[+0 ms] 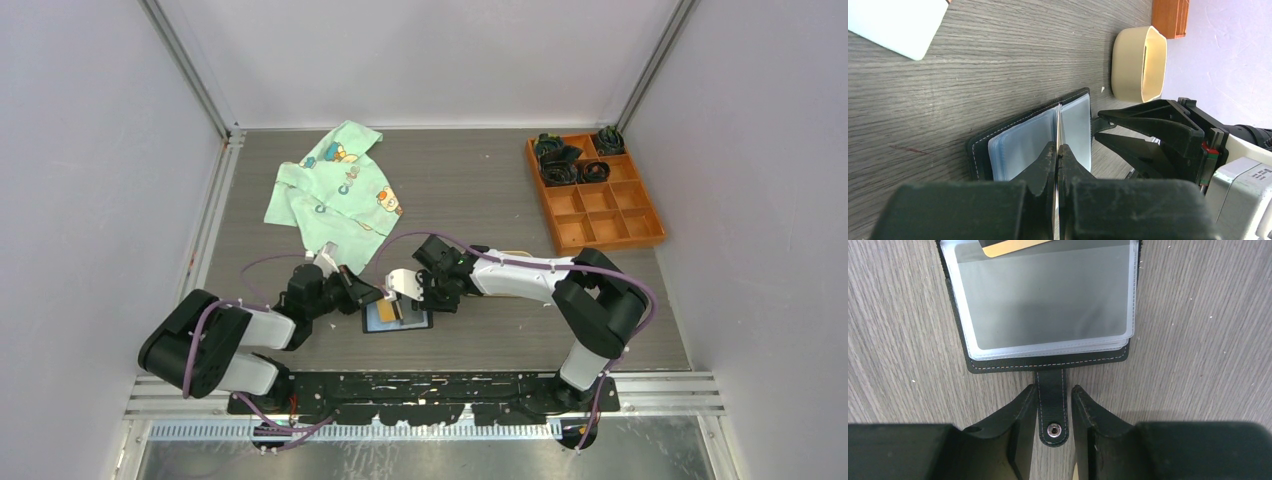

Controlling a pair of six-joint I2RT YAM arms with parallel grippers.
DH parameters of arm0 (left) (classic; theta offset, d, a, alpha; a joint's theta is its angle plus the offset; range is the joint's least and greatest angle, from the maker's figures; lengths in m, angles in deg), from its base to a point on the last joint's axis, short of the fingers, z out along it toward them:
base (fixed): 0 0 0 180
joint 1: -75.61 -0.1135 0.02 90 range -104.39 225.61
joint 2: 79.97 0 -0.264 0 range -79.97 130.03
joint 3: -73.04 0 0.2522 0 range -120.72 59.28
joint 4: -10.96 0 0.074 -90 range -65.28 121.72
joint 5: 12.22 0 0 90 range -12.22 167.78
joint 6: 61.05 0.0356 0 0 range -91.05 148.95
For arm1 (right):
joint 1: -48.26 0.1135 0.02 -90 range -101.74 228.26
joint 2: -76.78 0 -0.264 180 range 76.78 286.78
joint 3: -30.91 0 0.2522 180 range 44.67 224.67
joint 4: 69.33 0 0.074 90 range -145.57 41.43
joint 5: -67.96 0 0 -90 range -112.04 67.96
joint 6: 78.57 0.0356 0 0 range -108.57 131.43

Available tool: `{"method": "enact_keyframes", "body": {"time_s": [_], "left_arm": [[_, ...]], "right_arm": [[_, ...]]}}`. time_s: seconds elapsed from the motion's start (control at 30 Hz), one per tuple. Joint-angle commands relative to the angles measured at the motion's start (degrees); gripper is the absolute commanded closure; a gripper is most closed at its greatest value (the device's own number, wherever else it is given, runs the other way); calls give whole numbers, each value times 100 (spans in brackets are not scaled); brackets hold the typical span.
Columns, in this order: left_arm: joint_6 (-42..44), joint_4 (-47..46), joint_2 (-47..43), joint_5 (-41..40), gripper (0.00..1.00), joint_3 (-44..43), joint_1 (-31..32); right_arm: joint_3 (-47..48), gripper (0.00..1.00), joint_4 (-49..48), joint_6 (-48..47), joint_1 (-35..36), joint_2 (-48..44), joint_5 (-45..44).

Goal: Put the credit cards into the card holder
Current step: Insert the credit card into the card holder.

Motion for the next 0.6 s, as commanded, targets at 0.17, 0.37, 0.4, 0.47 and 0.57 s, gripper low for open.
{"method": "enact_keyframes", "body": {"time_s": [0.17,0.37,0.4,0.47,0.57], "left_arm": [[-37,-481,156,83,100,36,27],[-108,-673,386,74,100,50,103],[-124,-734,431,82,100,58,112],[-154,-836,514,91,100,71,130],[-189,-967,584,110,100,104,136]], "right_arm": [[144,64,85,38,46,115,-55],[161,64,84,55,70,142,-98],[162,64,89,60,78,144,-105],[171,64,84,72,83,160,-120],[180,65,87,90,92,177,-134]]}}
